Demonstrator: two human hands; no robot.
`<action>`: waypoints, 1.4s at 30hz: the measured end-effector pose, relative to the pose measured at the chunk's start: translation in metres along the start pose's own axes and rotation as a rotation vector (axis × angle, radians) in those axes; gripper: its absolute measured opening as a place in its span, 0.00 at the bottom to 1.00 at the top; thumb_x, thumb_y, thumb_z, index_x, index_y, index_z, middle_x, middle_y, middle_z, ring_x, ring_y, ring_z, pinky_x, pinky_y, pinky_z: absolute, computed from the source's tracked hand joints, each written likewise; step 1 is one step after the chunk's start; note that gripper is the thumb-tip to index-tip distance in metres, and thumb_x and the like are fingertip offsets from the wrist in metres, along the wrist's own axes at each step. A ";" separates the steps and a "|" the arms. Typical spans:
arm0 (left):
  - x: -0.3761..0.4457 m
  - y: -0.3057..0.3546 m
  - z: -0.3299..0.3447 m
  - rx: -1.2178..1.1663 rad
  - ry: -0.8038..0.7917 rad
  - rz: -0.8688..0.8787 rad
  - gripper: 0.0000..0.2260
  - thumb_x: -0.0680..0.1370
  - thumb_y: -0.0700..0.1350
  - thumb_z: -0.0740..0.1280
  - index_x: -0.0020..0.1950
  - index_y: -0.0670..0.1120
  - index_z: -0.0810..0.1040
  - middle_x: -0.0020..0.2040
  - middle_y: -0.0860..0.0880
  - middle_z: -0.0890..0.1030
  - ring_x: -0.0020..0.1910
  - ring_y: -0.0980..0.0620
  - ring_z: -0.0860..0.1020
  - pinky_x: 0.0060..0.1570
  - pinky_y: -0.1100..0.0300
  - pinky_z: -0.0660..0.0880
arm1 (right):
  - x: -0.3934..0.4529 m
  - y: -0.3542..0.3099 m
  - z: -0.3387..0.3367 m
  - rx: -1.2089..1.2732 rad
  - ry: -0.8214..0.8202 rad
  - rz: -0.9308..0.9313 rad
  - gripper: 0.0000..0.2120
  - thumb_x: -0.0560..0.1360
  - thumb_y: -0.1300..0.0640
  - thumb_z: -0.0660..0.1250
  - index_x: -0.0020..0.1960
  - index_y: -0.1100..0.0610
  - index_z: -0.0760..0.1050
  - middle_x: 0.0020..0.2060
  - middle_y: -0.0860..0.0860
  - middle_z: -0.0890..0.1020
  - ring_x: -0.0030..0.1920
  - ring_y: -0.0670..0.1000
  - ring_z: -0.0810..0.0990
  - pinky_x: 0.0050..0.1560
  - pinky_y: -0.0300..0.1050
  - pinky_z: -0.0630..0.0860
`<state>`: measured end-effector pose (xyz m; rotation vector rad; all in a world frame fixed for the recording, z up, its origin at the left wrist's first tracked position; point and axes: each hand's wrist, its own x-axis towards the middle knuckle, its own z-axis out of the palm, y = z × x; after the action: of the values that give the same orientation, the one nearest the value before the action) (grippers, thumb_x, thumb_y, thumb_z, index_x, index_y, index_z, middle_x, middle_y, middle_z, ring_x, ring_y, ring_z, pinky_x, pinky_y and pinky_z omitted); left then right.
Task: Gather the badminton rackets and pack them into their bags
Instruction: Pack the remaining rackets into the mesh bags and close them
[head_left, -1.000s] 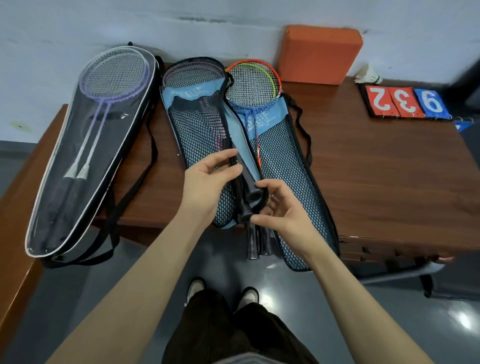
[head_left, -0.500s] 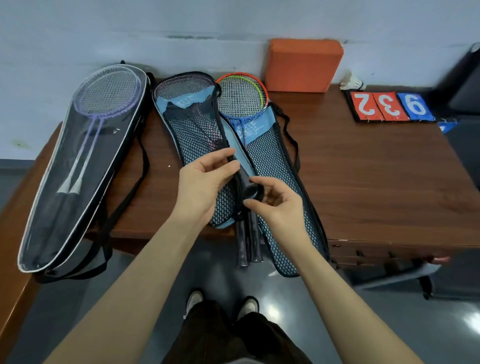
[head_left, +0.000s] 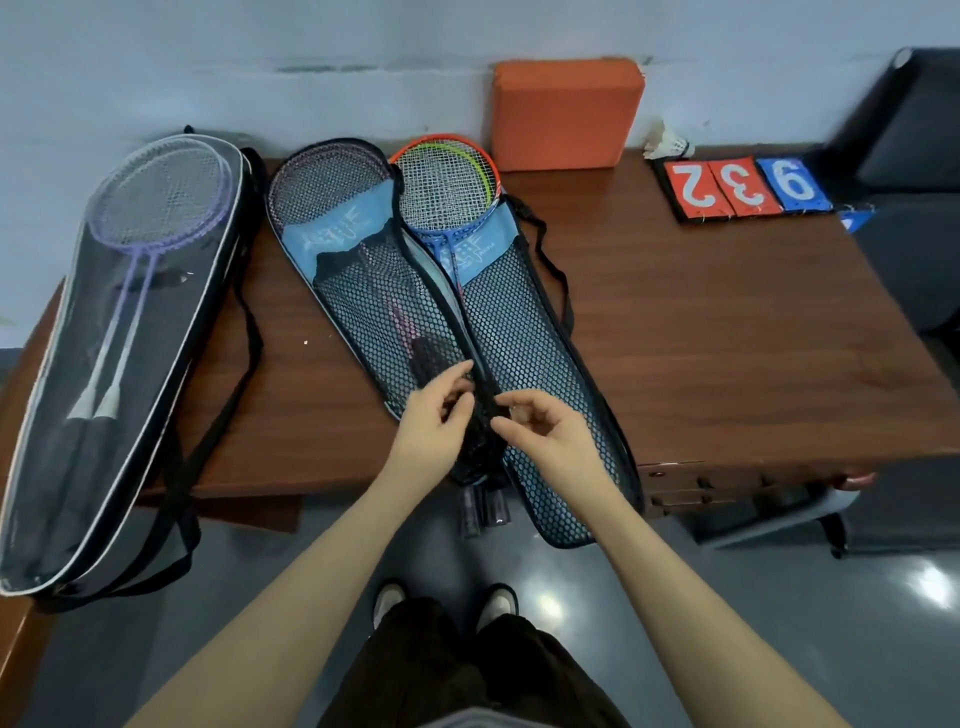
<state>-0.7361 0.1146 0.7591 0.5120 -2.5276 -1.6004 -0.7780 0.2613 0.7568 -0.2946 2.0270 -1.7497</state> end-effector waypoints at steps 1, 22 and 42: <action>-0.001 -0.008 0.001 0.070 -0.020 0.017 0.17 0.79 0.40 0.61 0.67 0.49 0.70 0.54 0.53 0.76 0.57 0.55 0.73 0.61 0.58 0.68 | 0.003 0.005 0.000 -0.028 0.039 0.008 0.06 0.72 0.61 0.70 0.47 0.53 0.78 0.33 0.48 0.72 0.37 0.47 0.71 0.42 0.45 0.72; 0.170 -0.079 -0.150 0.289 0.147 -0.153 0.20 0.77 0.49 0.64 0.67 0.44 0.69 0.58 0.41 0.71 0.58 0.42 0.71 0.63 0.50 0.67 | 0.187 -0.053 0.098 -0.632 0.210 -0.058 0.16 0.75 0.51 0.67 0.60 0.56 0.73 0.46 0.51 0.76 0.42 0.49 0.75 0.46 0.49 0.75; 0.237 -0.135 -0.197 0.166 0.098 -0.197 0.24 0.75 0.37 0.65 0.70 0.38 0.65 0.65 0.42 0.66 0.60 0.48 0.69 0.56 0.70 0.59 | 0.291 -0.066 0.155 -0.811 0.078 0.067 0.14 0.74 0.62 0.66 0.60 0.59 0.77 0.36 0.50 0.78 0.34 0.47 0.74 0.37 0.35 0.67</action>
<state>-0.8758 -0.1869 0.7043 0.8595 -2.6189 -1.3884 -0.9710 -0.0144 0.7506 -0.3946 2.6791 -0.8267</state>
